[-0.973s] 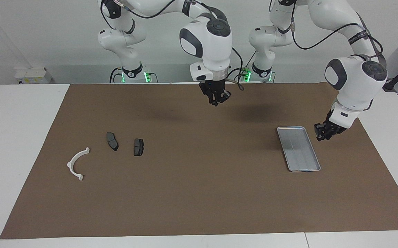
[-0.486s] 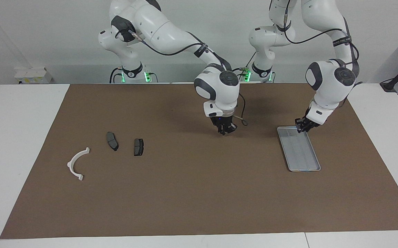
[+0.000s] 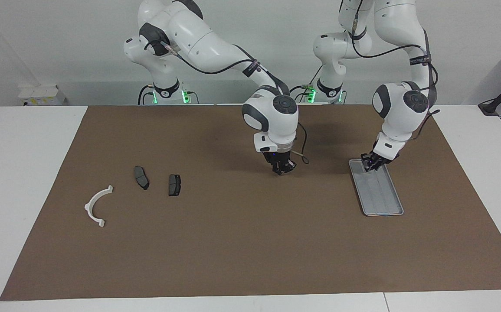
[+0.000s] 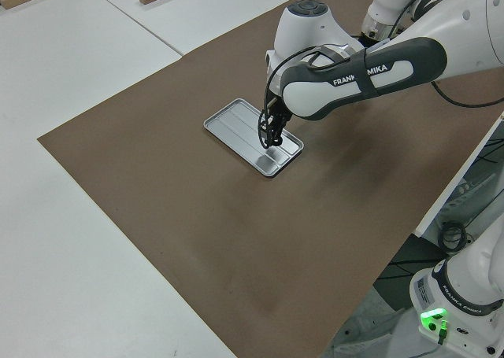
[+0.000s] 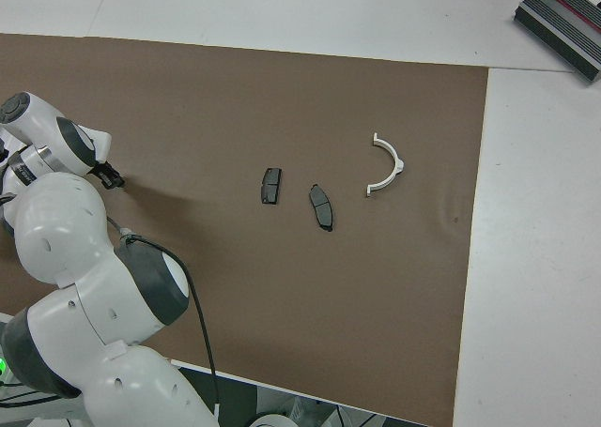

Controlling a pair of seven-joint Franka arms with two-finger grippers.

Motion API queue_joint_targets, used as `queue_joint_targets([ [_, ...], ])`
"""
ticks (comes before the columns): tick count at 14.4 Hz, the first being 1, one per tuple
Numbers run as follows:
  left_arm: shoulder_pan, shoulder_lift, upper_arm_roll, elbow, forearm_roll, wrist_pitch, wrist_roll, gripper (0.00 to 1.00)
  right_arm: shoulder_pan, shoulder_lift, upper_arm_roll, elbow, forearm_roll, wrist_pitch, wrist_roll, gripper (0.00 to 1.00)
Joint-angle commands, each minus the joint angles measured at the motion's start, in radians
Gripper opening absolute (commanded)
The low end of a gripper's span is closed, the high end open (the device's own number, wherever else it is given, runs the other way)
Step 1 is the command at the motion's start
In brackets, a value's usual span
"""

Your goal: Pick bearing gear from pile to tray

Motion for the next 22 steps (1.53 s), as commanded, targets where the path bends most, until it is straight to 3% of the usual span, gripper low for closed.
queue_joint_targets([
  [1,-0.015,0.013,0.012,-0.034,-0.007,0.076,-0.018,0.0,-0.01,-0.011,0.007,-0.013,-0.022,0.008,0.016,0.99],
  [5,-0.016,0.018,0.012,-0.034,-0.006,0.08,-0.019,0.0,-0.012,-0.011,0.008,0.015,-0.015,-0.031,0.014,1.0],
  [8,-0.016,0.018,0.012,-0.04,-0.006,0.083,-0.018,0.0,-0.061,-0.02,0.01,0.108,-0.011,-0.139,0.004,1.0],
  [14,-0.018,0.041,0.012,-0.054,-0.007,0.129,-0.019,0.0,-0.167,-0.121,0.016,0.107,0.082,-0.151,-0.174,1.0],
  [15,-0.018,0.041,0.012,-0.054,-0.007,0.124,-0.015,0.05,-0.176,-0.127,0.016,0.105,0.084,-0.162,-0.197,1.0],
  [16,-0.018,0.041,0.012,-0.048,-0.006,0.11,-0.002,0.75,-0.194,-0.13,0.016,0.107,0.084,-0.174,-0.243,1.0],
  [17,-0.016,0.035,0.012,-0.04,-0.006,0.081,-0.002,0.97,-0.217,-0.139,0.017,0.105,0.09,-0.183,-0.313,1.0],
  [19,-0.007,0.015,0.013,0.044,-0.006,-0.079,0.04,1.0,-0.277,-0.152,0.016,0.105,0.151,-0.209,-0.468,1.0],
  [22,-0.025,0.019,0.006,0.303,-0.006,-0.355,0.013,1.0,-0.352,-0.184,0.016,0.099,0.162,-0.269,-0.732,1.0],
])
